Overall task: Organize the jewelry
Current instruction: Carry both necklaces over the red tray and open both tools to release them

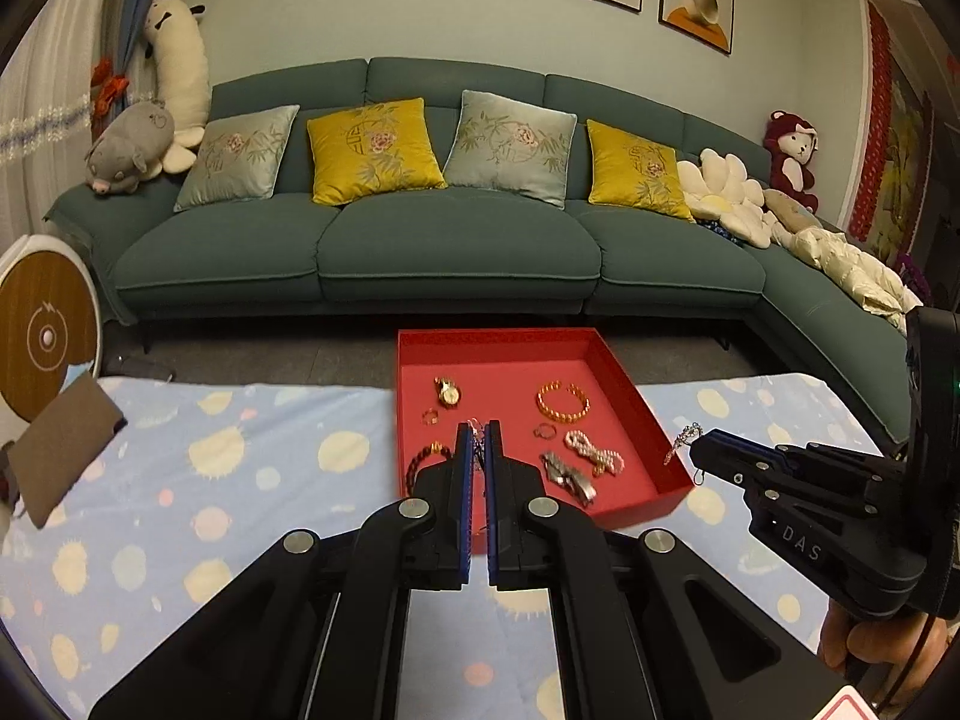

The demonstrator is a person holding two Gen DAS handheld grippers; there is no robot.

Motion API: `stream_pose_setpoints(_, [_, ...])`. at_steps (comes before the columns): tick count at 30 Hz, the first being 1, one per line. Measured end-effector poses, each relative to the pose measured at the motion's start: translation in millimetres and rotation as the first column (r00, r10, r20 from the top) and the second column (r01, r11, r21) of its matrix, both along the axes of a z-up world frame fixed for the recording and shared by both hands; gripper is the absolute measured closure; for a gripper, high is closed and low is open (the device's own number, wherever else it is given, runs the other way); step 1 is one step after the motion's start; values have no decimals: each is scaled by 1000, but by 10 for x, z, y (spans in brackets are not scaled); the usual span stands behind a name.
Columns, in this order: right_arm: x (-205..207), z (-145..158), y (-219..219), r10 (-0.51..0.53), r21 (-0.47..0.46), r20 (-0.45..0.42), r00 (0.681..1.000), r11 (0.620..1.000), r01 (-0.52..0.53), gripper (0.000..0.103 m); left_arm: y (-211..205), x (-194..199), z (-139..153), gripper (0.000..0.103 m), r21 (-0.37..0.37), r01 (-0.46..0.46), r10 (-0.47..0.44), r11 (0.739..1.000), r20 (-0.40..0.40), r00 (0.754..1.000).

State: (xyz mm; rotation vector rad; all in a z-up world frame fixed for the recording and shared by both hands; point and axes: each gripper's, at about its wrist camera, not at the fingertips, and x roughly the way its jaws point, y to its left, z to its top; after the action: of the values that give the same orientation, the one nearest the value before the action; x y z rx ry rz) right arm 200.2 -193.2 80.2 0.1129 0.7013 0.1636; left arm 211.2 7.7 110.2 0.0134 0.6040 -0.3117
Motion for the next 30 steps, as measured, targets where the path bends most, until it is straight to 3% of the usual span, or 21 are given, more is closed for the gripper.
stream_pose_setpoints(6, [447, 168, -13, -12, -12, 32, 999, 1000, 13, 97, -289, 434, 68, 102, 46, -8, 6, 999, 46, 999])
stream_pose_setpoints(13, [893, 121, -70, -32, 14, 22, 999, 999, 31, 97, -474, 884, -70, 102, 94, -39, 35, 995, 45, 998])
stream_pose_setpoints(29, [1566, -554, -211, -60, 38, -131, 990, 997, 65, 96, -621, 1603, -679, 101, 157, -103, 113, 982, -55, 992])
stream_pose_setpoints(30, [1577, -589, -209, -62, 30, -137, 989, 997, 67, 96, -620, 1629, -716, 97, 163, -110, 122, 981, -67, 990])
